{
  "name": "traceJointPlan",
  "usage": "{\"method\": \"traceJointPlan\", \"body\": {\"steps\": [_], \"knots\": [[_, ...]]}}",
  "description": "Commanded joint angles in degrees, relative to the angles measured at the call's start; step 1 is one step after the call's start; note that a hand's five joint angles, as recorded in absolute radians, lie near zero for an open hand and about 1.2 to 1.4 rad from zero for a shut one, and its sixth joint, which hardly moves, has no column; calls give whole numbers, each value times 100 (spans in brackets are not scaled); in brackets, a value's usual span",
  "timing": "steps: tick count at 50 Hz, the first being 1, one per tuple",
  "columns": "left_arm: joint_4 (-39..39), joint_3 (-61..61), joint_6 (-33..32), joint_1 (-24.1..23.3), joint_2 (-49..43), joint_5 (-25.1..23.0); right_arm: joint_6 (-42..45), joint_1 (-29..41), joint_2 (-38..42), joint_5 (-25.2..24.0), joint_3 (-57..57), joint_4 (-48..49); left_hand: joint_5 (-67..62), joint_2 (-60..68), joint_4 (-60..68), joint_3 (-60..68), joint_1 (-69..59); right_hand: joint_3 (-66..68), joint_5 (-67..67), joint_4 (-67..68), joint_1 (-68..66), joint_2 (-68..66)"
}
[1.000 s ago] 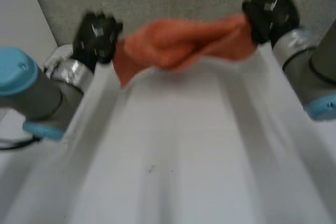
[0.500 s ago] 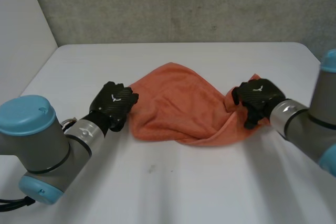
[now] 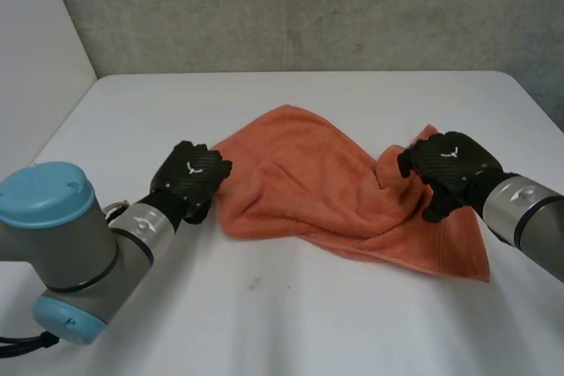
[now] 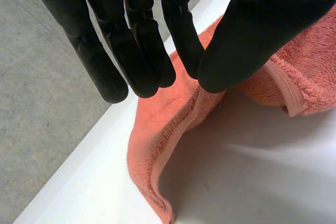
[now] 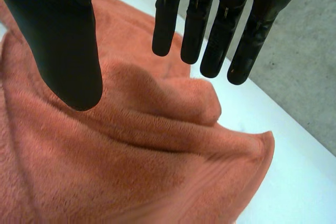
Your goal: Fold the laundry
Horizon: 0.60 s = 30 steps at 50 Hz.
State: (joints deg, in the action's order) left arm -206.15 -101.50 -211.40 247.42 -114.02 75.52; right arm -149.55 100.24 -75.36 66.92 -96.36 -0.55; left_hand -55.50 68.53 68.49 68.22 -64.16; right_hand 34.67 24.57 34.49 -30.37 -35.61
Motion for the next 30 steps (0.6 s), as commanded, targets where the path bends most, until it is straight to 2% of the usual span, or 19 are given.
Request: {"method": "traceJointPlan", "body": {"steps": [1,6,12,21,27,30], "knots": [[-4,7,-7,8,-24,-2,215,-329,-329,41,-515,-112,-1450,1147,1151,1178,-1584,536,545,553,-965,-441],[-30,25,2,8,-33,-2,128,-706,-751,32,-1015,-445,-1450,1147,1151,1178,-1584,519,529,537,-949,-425],[-39,25,-7,17,-24,-2,110,-795,-778,5,-1596,-472,-1450,1147,1151,1178,-1584,502,512,520,-932,-408],[-39,25,2,17,-50,-2,180,-900,-743,-223,-2141,72,-1450,1147,1151,1178,-1584,485,495,503,-915,-391],[-48,34,2,17,-68,-2,206,-988,-673,-241,-2361,801,-1450,1147,1151,1178,-1584,553,562,570,-982,-458],[-48,43,2,17,-77,-11,215,-980,-401,-241,-2361,1109,-1450,1147,1151,1178,-1584,653,663,671,-1083,-559]]}}
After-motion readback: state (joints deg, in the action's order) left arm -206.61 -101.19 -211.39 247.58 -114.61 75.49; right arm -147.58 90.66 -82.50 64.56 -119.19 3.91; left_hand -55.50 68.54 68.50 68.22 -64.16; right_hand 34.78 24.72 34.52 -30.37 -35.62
